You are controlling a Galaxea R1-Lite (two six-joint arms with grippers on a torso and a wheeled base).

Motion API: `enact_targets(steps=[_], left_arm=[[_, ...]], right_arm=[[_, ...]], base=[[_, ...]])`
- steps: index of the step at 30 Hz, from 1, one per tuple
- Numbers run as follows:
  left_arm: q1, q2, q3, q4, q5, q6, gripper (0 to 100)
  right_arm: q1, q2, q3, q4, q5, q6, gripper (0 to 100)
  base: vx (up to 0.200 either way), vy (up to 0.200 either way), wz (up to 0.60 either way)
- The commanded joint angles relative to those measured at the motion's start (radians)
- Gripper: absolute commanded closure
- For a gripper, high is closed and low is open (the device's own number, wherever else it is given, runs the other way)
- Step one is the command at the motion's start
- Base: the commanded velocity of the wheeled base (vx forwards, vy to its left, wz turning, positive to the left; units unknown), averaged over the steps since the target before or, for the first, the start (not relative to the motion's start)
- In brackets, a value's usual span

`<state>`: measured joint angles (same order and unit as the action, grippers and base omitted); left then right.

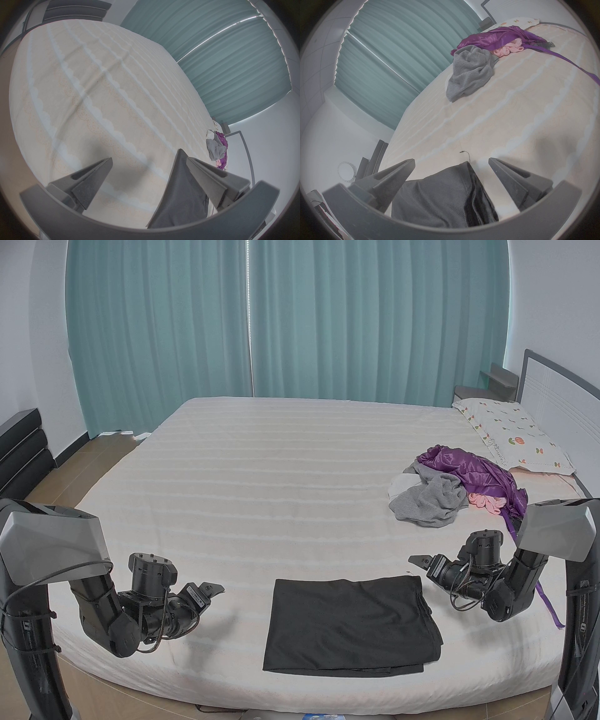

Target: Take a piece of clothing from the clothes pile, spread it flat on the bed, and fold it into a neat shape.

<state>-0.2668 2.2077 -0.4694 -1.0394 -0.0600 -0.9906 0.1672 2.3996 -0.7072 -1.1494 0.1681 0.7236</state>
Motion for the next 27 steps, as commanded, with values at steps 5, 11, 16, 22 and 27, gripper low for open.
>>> enact_targets(steps=[5,11,16,22,27], left_arm=[[0.0,0.001,0.0,0.001,0.0,0.0,0],[0.0,0.003,0.0,-0.001,0.0,0.0,0],[-0.002,0.003,0.0,0.001,0.002,0.0,0],[-0.003,0.01,-0.003,-0.001,0.025,0.0,0],[-0.015,0.026,-0.014,-0.001,0.043,0.029,0]], right_arm=[[-0.005,0.053,-0.04,0.0,0.007,0.0,0],[0.018,0.081,-0.054,0.003,0.008,0.0,0],[0.028,0.095,-0.069,0.011,0.001,-0.001,100],[-0.02,0.081,-0.057,0.011,-0.001,0.005,100],[-0.054,0.072,-0.041,0.013,0.001,0.007,100]], base=[[0.0,0.0,0.0],[0.0,0.0,0.0],[0.0,0.0,0.0],[0.0,0.0,0.0],[0.0,0.0,0.0]])
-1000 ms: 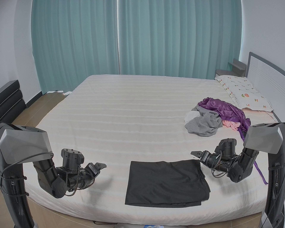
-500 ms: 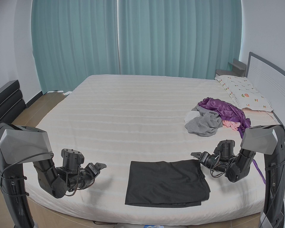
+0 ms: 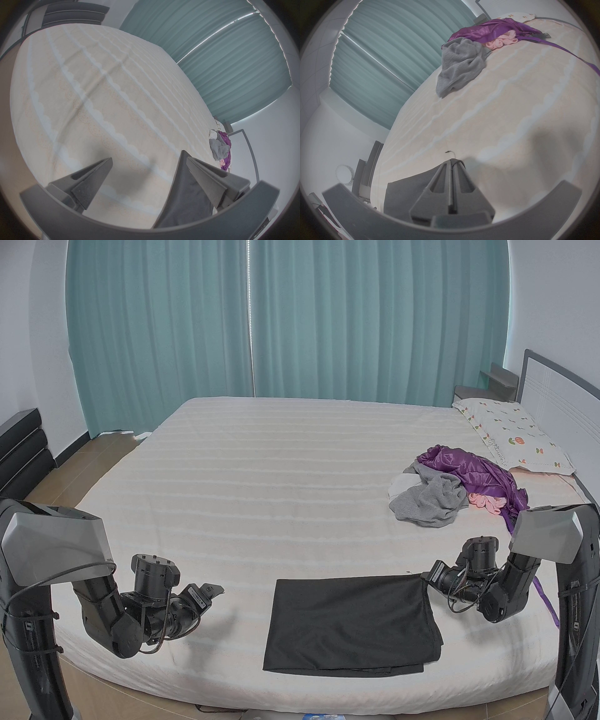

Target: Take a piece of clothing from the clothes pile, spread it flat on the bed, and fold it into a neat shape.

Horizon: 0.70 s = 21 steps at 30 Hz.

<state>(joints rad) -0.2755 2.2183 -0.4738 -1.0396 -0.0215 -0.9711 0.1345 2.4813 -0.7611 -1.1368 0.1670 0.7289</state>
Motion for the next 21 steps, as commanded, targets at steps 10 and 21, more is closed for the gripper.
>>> enact_targets(steps=[10,21], left_arm=[[-0.077,0.093,-0.193,0.009,0.006,0.106,0],[-0.205,0.201,-0.44,0.087,0.006,0.137,0]], right_arm=[[-0.003,0.001,0.017,-0.012,-0.001,0.014,100],[0.004,0.008,0.023,-0.044,-0.009,0.053,100]], base=[[0.0,0.0,0.0],[0.0,0.0,0.0]])
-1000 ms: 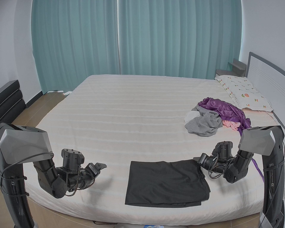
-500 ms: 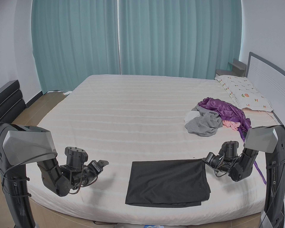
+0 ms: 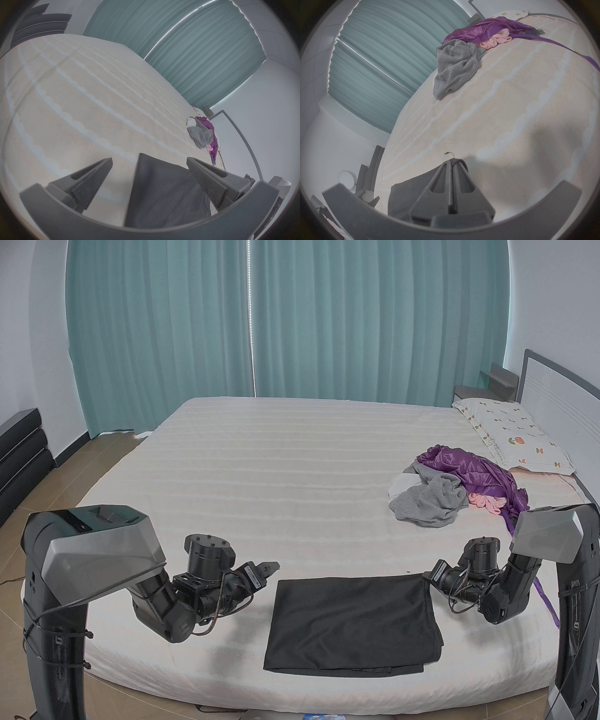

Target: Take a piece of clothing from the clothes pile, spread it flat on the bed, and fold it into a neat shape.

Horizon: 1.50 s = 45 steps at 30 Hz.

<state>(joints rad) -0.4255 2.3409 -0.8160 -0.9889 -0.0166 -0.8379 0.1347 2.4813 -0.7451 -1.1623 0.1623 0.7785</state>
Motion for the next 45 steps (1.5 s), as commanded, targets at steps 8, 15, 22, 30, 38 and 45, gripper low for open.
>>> enact_targets(steps=[8,15,22,30,38,45], left_arm=[[-0.068,0.15,-0.246,0.147,0.032,0.056,0],[-0.079,0.169,-0.285,0.216,0.04,0.092,0],[-0.116,0.198,-0.321,0.22,0.069,0.14,0],[-0.117,0.213,-0.347,0.227,0.121,0.138,100],[-0.114,0.215,-0.344,0.217,0.222,0.112,100],[-0.105,0.216,-0.341,0.213,0.262,0.062,100]], right_arm=[[0.017,0.033,0.01,-0.054,-0.04,-0.001,100],[0.017,0.034,0.01,-0.054,-0.043,0.001,100],[0.019,0.038,0.012,-0.056,-0.046,0.001,100],[0.019,0.036,0.012,-0.062,-0.044,0.001,100],[0.019,0.041,0.016,-0.097,-0.044,0.001,100],[0.029,0.056,-0.016,-0.094,-0.052,-0.002,100]], base=[[0.0,0.0,0.0],[0.0,0.0,0.0],[0.0,0.0,0.0],[0.0,0.0,0.0],[0.0,0.0,0.0],[0.0,0.0,0.0]])
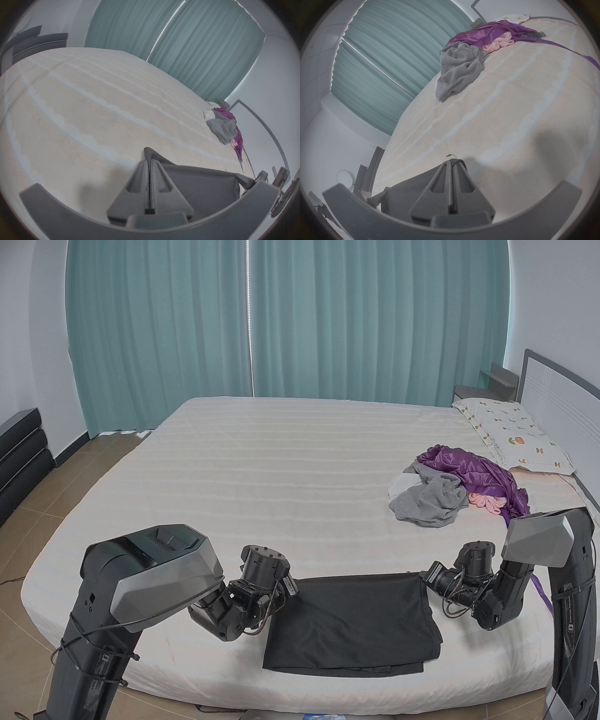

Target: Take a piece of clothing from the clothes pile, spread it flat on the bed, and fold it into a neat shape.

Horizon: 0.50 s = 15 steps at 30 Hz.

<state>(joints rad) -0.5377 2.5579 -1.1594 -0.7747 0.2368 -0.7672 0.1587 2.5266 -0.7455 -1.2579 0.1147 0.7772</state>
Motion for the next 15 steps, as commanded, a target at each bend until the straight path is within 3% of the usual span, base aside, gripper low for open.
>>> enact_targets(steps=[1,9,10,11,12,15], left_arm=[[0.007,-0.002,0.003,-0.002,0.013,-0.017,100],[0.008,-0.005,0.003,0.0,0.016,-0.038,100],[0.008,-0.005,0.003,0.0,0.016,-0.038,0],[0.008,-0.005,0.006,0.0,0.016,-0.04,0],[0.008,-0.007,0.006,0.0,0.016,-0.038,0],[0.008,-0.007,0.007,-0.002,0.013,-0.043,0]], right_arm=[[0.004,0.012,-0.018,0.003,-0.009,-0.003,100],[0.005,0.024,-0.029,0.0,-0.027,-0.006,100],[0.005,0.024,-0.029,0.0,-0.027,-0.006,100],[0.007,0.024,-0.031,0.0,-0.026,-0.006,100],[0.007,0.024,-0.031,0.0,-0.026,-0.006,0],[0.007,0.018,-0.026,-0.009,-0.024,-0.001,0]], base=[[0.0,0.0,0.0],[0.0,0.0,0.0],[0.0,0.0,0.0],[0.0,0.0,0.0],[0.0,0.0,0.0],[0.0,0.0,0.0]])
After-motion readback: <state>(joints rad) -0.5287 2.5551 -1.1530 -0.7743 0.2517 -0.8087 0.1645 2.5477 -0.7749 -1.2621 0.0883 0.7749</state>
